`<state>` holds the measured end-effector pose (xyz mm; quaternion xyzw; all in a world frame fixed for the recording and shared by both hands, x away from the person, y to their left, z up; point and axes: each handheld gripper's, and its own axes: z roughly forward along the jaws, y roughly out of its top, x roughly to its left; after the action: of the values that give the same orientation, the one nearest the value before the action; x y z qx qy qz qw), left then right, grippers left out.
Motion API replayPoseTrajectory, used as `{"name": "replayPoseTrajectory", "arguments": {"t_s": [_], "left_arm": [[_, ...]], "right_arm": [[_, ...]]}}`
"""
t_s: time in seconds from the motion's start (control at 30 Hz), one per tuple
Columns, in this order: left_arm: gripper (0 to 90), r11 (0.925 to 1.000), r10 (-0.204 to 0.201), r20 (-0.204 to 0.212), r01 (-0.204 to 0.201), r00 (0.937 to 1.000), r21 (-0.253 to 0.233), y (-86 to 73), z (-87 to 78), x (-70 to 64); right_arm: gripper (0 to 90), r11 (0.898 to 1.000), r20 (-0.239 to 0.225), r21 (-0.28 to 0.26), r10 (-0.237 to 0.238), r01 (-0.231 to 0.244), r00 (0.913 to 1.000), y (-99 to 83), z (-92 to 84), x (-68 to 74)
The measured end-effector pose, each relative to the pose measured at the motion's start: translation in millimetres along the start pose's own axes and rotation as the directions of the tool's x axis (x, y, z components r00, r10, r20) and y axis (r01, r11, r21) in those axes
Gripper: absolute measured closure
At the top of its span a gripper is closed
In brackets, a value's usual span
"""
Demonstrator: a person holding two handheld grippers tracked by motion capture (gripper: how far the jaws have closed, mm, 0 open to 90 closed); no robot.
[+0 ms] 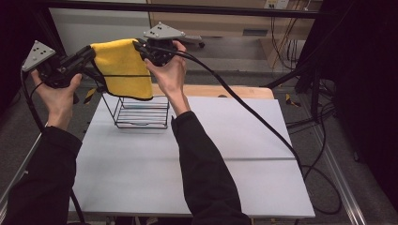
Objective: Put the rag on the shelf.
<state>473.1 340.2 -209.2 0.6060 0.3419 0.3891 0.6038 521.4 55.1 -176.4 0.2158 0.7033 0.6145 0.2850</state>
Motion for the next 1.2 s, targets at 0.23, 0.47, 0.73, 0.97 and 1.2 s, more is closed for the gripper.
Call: {"name": "replayPoseTrajectory", "arguments": {"t_s": [0.23,0.47,0.73,0.97,1.2], "left_arm": [[80.1,0.9999,-0.009,0.016,0.009,0.9998,0.005,-3.3,-8.1,-3.2],[79.7,0.9965,-0.020,0.032,0.018,0.9993,0.081,-7.3,-16.7,-5.2],[79.3,0.9906,-0.004,0.053,-0.003,0.9986,0.137,-15.0,-27.6,-11.3],[78.3,0.9796,0.019,0.056,-0.029,0.9983,0.199,-23.4,-34.6,-17.0],[74.2,0.9694,0.005,0.082,-0.025,0.9966,0.244,-28.5,-40.6,-16.8]], "right_arm": [[83.7,0.999,-0.003,0.024,-0.028,0.029,0.9996,0.4,-9.8,9.5],[83.6,0.996,-0.023,0.087,-0.024,0.026,0.9995,-2.0,-18.4,21.8],[83.6,0.991,-0.043,0.137,0.000,0.006,0.9991,-10.7,-26.3,31.8],[83.4,0.986,-0.076,0.168,0.030,-0.017,0.9967,-26.8,-32.3,36.2],[83.1,0.977,-0.084,0.210,-0.004,0.022,0.9965,-36.7,-32.2,44.9]]}}
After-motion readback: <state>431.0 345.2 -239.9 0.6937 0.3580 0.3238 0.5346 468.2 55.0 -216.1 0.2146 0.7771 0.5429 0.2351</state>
